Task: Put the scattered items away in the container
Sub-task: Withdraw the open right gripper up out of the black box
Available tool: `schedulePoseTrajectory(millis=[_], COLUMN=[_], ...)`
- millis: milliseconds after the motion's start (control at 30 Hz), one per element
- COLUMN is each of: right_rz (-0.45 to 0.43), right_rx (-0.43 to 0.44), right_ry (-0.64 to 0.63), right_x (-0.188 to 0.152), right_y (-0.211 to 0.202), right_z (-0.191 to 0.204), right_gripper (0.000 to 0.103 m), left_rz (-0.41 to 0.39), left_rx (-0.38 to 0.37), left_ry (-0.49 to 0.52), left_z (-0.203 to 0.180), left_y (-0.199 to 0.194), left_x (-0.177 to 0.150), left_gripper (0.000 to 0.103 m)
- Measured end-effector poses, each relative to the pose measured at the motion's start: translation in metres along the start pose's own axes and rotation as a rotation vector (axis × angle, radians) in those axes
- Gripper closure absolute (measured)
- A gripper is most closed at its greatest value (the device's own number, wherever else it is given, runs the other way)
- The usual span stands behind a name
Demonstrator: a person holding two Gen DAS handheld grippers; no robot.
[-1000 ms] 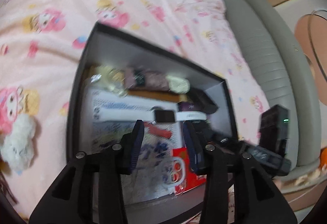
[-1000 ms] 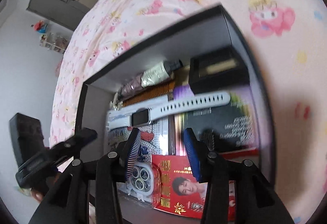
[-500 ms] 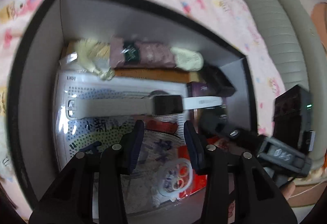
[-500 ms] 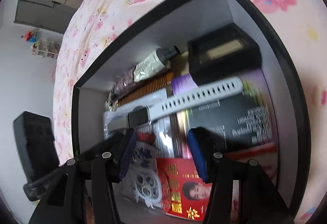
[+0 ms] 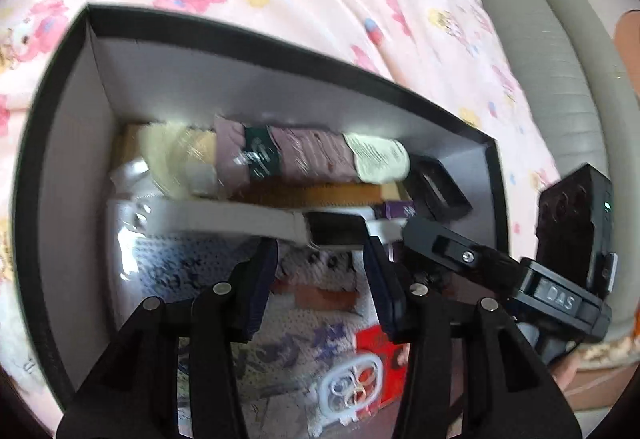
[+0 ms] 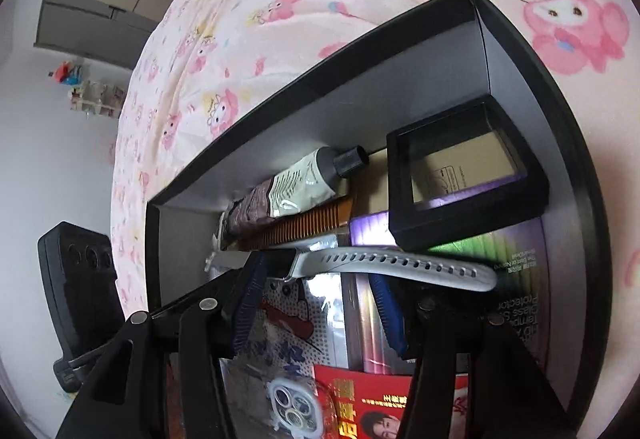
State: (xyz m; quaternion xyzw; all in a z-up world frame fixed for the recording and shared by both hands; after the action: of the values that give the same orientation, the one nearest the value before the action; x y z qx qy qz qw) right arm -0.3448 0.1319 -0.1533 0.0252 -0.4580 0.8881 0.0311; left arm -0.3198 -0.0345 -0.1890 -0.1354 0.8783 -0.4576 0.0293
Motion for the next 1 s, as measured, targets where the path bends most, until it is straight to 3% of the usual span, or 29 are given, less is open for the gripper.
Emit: schedulePoseTrajectory(millis=[100, 267, 400, 433, 500, 733, 1000], right_rz=[-0.023, -0.066, -0.063, -0.059, -0.053, 0.034, 0.010], right_rx=[-0.034, -0.049, -0.088, -0.105, -0.100, -0.046, -0.042], right_ry=[-0.054, -0.074, -0.166, -0.205, -0.254, -0.124, -0.144], right_x=[-0.003, -0.007, -0.012, -0.030, -0.029, -0.012, -0.011], right_y=[-0.009, -0.025, -0.027, -0.033, -0.031, -0.003, 0.001], right_z=[0.004, 0.009, 0.019, 0.021, 0.022, 0.002, 0.008], right_gripper=[0.054, 0.054, 0.054, 0.054, 0.055, 0.056, 0.056], left_rz=[0.007, -0.006, 0.004, 0.003, -0.013, -0.049, -0.048], left_rx=[-0.022, 0.042, -0.011, -0.021, -0.005, 0.081, 0.030], left_ry=[-0.012, -0.005, 0.004, 0.000, -0.006, -0.003, 0.000], left_z=[0.001, 0.003, -0.002, 0.001, 0.004, 0.007, 0.004], left_y=[-0.002, -0.001, -0.003, -0.002, -0.003, -0.005, -0.002], left_x=[-0.003, -0.004, -0.005, -0.008, -0.009, -0.008, -0.002], left_gripper=[0.058, 0.058, 0.058, 0.058, 0.059, 0.061, 0.061])
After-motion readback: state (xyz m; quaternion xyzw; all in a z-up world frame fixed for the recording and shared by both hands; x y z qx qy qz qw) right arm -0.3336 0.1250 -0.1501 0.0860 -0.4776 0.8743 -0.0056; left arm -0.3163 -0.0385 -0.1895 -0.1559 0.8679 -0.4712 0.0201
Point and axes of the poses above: each gripper's, at about its wrist camera, not at the fingertips, and y roughly the way its jaws point, z to its left, x to its top, the point moved 5 cm from there along y, roughly the way its jaws point, and after that the axes turned 2 degrees about z, right-handed, at the moved point
